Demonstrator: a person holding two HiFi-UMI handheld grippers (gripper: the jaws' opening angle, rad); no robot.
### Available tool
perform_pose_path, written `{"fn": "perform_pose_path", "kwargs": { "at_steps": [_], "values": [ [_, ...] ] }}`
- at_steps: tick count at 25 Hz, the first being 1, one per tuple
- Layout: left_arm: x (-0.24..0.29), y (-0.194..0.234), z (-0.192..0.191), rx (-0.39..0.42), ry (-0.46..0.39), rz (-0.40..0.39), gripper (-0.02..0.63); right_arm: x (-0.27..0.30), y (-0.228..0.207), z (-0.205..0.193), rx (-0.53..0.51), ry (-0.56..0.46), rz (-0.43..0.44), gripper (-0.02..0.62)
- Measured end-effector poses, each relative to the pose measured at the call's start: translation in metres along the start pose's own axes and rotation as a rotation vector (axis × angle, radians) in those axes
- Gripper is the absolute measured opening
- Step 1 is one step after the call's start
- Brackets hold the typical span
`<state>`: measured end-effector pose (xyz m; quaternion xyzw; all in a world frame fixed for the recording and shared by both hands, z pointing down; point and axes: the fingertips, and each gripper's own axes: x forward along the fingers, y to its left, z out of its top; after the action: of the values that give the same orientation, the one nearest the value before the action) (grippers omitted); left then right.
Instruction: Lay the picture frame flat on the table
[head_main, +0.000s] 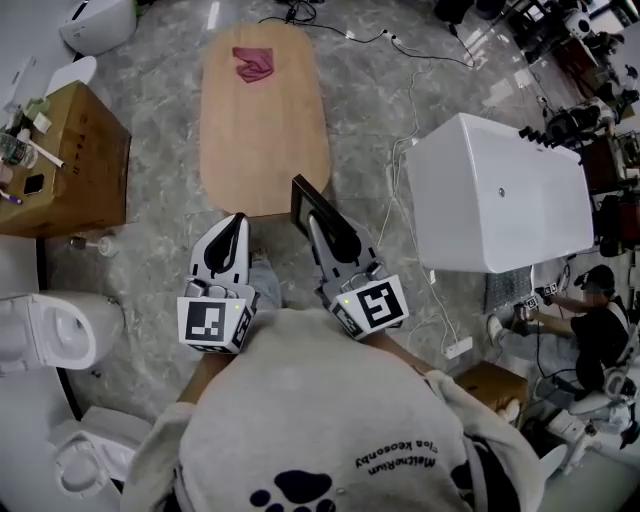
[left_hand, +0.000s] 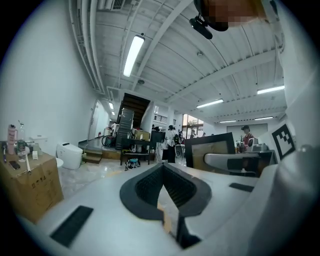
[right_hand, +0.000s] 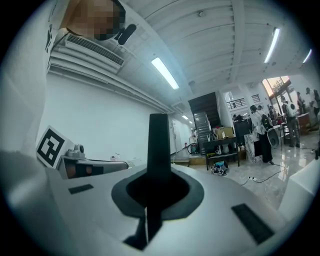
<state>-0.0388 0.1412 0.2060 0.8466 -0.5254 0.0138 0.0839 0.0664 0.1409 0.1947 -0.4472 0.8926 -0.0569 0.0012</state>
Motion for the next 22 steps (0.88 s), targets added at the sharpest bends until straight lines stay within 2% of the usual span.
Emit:
{"fn": "perform_pose_path", "kwargs": {
  "at_steps": [9, 15, 22],
  "values": [
    [0.065, 0.058, 0.013, -0.007, 0.006, -0.069, 0.009, 0.075, -0.027, 0.015, -0.021, -0.013, -0.041, 0.018],
    [0.09, 0.072, 0.016, 0.0, 0.013, -0.124, 0.008, 0.099, -0.036, 0.018, -0.015, -0.019, -0.068, 0.018],
    [0.106, 0.083, 0.012, -0.011, 0.025, -0.15, 0.009, 0.116, -0.044, 0.014, -0.001, -0.016, -0.062, 0.018]
  ]
}}
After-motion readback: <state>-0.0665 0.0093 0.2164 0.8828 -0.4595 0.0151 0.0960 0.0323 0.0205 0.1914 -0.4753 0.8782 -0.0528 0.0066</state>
